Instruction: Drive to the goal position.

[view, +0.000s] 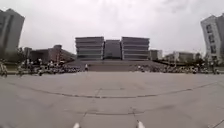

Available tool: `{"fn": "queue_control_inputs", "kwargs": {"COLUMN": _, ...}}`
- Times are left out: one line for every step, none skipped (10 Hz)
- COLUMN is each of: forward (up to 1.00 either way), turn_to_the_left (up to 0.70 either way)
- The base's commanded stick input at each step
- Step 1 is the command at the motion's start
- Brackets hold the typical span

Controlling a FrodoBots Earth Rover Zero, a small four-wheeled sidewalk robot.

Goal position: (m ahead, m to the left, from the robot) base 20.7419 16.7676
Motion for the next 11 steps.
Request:
{"fn": "queue_control_inputs", "kwargs": {"forward": 0.85, "turn_to_the_left": 0.00}}
{"fn": "queue_control_inputs", "kwargs": {"forward": 0.85, "turn_to_the_left": 0.00}}
{"fn": "queue_control_inputs", "kwargs": {"forward": 0.85, "turn_to_the_left": 0.00}}
{"fn": "queue_control_inputs", "kwargs": {"forward": 0.85, "turn_to_the_left": 0.00}}
{"fn": "queue_control_inputs", "kwargs": {"forward": 0.85, "turn_to_the_left": 0.00}}
{"fn": "queue_control_inputs", "kwargs": {"forward": 0.85, "turn_to_the_left": 0.00}}
{"fn": "queue_control_inputs", "kwargs": {"forward": 0.85, "turn_to_the_left": 0.00}}
{"fn": "queue_control_inputs", "kwargs": {"forward": 0.85, "turn_to_the_left": 0.00}}
{"fn": "queue_control_inputs", "kwargs": {"forward": 0.85, "turn_to_the_left": 0.00}}
{"fn": "queue_control_inputs", "kwargs": {"forward": 0.85, "turn_to_the_left": 0.00}}
{"fn": "queue_control_inputs", "kwargs": {"forward": 0.85, "turn_to_the_left": 0.00}}
